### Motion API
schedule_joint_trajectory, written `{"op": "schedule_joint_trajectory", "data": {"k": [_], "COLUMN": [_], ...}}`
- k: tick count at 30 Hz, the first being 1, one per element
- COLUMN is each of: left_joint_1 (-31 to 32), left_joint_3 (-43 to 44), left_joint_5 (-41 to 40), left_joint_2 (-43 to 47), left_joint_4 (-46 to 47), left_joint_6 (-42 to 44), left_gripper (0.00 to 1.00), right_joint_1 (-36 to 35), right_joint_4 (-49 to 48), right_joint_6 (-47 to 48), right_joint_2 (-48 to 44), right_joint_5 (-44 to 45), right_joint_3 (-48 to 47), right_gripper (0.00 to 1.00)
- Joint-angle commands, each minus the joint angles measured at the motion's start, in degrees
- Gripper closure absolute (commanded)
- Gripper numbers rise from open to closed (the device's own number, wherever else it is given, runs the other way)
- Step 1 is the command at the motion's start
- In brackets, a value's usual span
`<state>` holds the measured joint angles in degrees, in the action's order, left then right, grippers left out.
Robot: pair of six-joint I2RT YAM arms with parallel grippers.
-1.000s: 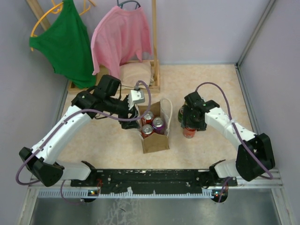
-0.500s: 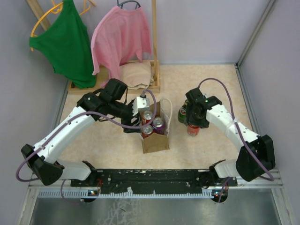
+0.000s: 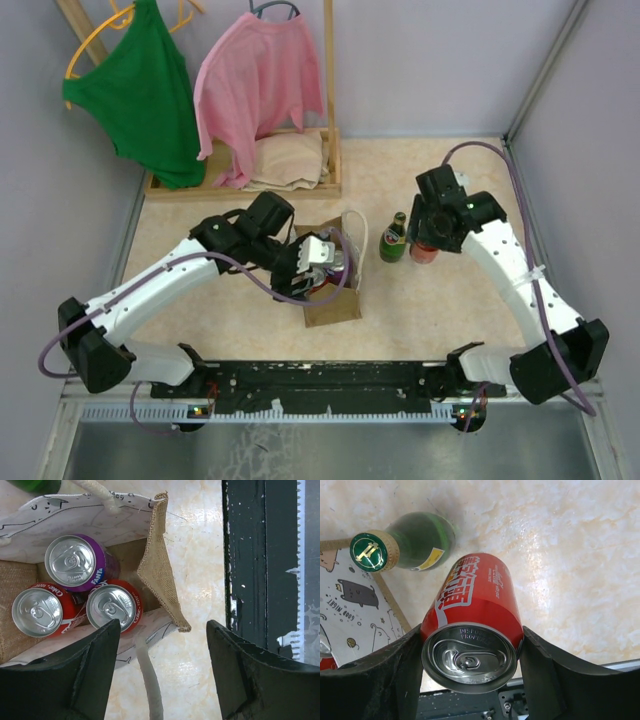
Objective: Place the beverage into the canvas bag
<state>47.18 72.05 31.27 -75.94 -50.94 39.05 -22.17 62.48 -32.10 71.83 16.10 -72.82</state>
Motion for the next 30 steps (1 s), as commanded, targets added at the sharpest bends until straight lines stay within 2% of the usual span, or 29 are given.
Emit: {"op": "schedule_joint_trajectory", "data": {"k": [1, 8, 15, 22, 30], "left_joint_1": [1.08, 2.67, 4.01, 4.26, 5.14], "left_joint_3": [-1.80, -2.86, -3.48, -4.81, -6.24], "left_joint_5": [0.86, 3.08, 7.06, 7.02, 9.25], "left_joint_2": [-0.81, -3.05, -5.66, -5.37, -2.28], "left_joint_4": [4.72, 6.11, 6.11, 8.71, 5.26], "left_joint_6": [-0.15, -1.49, -3.17, -4.50, -4.78], "left_gripper": [0.24, 0.24, 0.25, 0.25, 0.25], "right_joint_1": [0.89, 1.08, 1.07, 1.08, 1.02], "right_joint_4": [1.48, 3.07, -1.07, -9.17, -13.95], "right_joint_6": [0.50, 3.30, 7.81, 10.14, 10.84], "right_joint_2": [-4.50, -3.42, -0.08, 0.27, 3.14], "right_joint_5": [3.11, 2.01, -5.25, -14.05, -21.38], "right_joint_3": [-7.65, -17.57, -27.55, -26.49, -29.31], "right_gripper": [1.00, 1.00, 1.00, 1.00, 1.00]}}
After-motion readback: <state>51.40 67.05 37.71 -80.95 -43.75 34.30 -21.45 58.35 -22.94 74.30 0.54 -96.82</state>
